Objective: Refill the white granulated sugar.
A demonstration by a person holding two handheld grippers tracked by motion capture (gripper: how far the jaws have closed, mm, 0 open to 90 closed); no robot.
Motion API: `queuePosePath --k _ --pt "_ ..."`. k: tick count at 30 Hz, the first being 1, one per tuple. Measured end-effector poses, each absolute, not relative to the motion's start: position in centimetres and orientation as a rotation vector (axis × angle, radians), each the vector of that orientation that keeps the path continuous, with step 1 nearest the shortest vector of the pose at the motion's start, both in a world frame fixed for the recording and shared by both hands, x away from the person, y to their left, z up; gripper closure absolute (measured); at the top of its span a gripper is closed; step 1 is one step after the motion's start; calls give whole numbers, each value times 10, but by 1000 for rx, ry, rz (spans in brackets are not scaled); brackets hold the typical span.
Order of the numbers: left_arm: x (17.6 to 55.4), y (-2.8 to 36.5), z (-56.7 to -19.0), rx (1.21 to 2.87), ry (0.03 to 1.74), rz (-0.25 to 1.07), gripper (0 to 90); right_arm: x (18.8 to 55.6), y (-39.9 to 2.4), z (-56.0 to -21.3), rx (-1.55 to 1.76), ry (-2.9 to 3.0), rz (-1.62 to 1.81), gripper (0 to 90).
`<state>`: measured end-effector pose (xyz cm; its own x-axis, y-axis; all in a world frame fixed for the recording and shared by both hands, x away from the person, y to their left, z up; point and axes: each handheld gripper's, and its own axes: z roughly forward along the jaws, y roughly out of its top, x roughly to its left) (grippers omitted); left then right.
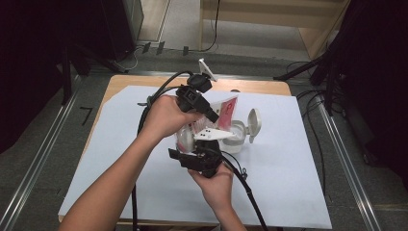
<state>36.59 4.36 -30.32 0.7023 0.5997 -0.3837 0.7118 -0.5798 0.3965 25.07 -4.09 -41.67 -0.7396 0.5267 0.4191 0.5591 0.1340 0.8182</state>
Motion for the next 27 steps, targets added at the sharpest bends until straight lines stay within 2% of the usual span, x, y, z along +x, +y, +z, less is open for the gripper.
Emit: queuePosePath --k 27 --pt "361 34 -305 2361 974 -253 864 251 -47 -425 -1160 -2304 -1784 622"
